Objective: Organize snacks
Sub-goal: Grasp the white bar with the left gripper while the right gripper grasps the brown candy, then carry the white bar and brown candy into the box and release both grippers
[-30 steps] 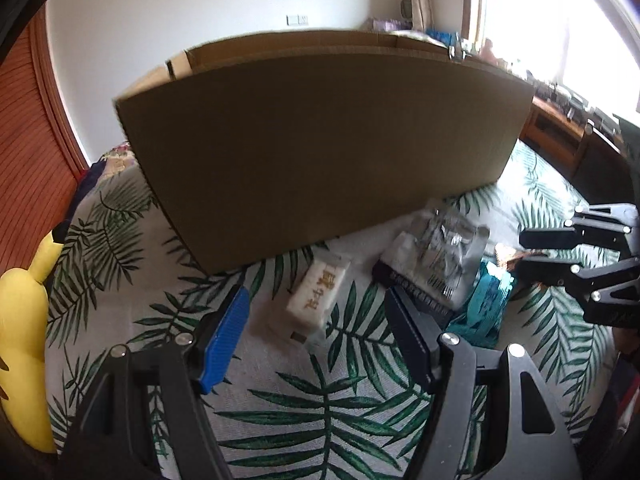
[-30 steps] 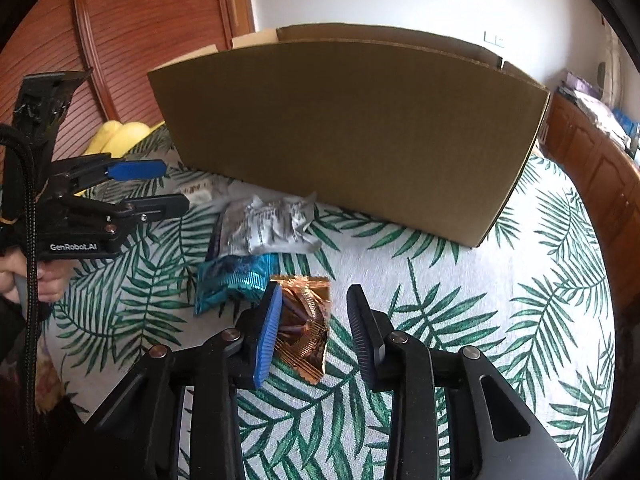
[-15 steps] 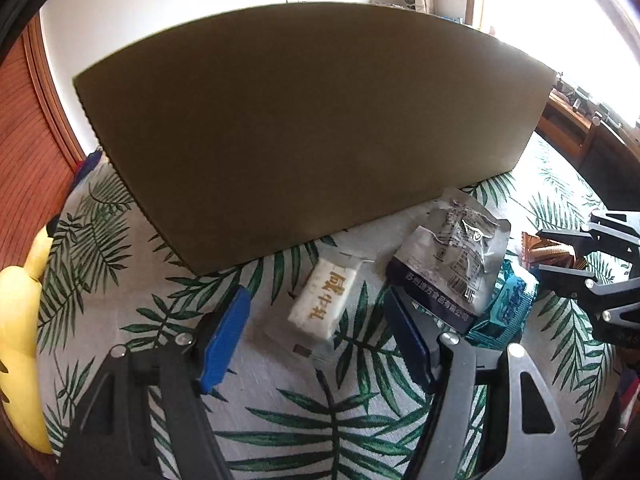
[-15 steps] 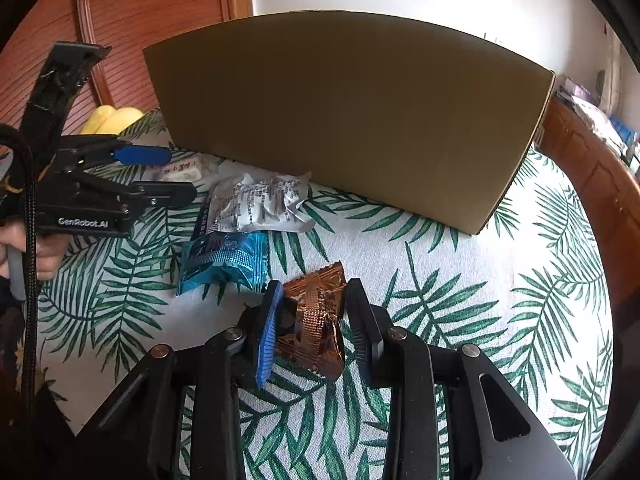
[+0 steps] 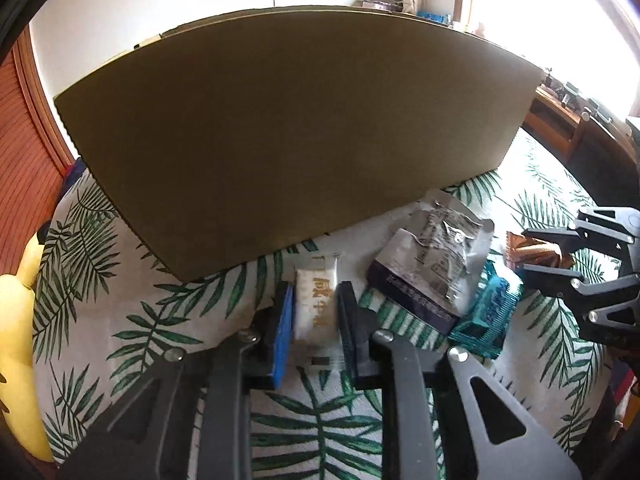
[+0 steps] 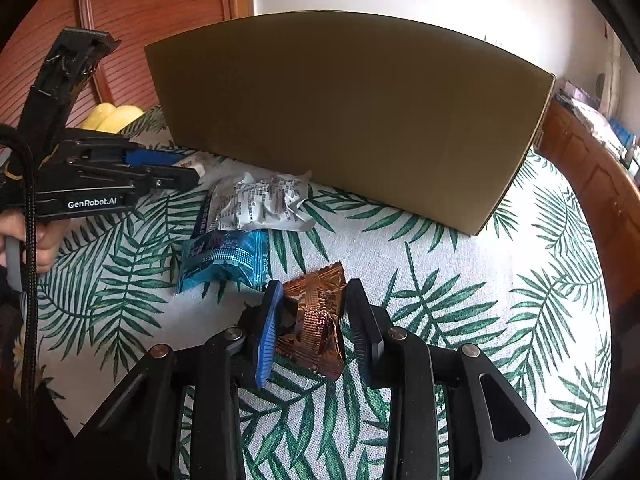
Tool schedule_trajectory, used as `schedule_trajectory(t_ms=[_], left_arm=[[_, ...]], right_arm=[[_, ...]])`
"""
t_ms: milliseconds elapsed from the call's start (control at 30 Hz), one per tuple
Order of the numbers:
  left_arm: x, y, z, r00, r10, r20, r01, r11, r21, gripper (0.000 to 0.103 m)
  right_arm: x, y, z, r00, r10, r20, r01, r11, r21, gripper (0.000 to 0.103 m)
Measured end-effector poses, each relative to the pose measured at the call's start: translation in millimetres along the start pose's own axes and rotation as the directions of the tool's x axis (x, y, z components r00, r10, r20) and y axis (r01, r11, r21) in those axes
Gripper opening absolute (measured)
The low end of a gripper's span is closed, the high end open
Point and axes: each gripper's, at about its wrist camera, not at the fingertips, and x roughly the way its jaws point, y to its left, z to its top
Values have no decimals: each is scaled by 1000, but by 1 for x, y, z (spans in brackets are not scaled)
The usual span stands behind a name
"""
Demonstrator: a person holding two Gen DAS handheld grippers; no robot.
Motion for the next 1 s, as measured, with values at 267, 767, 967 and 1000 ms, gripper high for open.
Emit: schedule_trajectory(t_ms=[267,767,967,1000], left_arm=[[-10,-5,-8,1000,-8,18,8,1000,-28,19],[-54,-23,1,991,-59,119,60,998,-9,19],[-69,-29,16,985,-72,157,74,997,-6,19],[-70,-30,20,984,-72,164,74,997,-6,19]], right_arm=[[-3,-1,0,1000,-1,-13,1,1000,-3,23],[-45,-17,1,997,-30,67,28,999,42,23],[-65,-22,6,993,-48,110,44,998,40,23],[-69,-22,8,992,-52,117,48,998,37,23]])
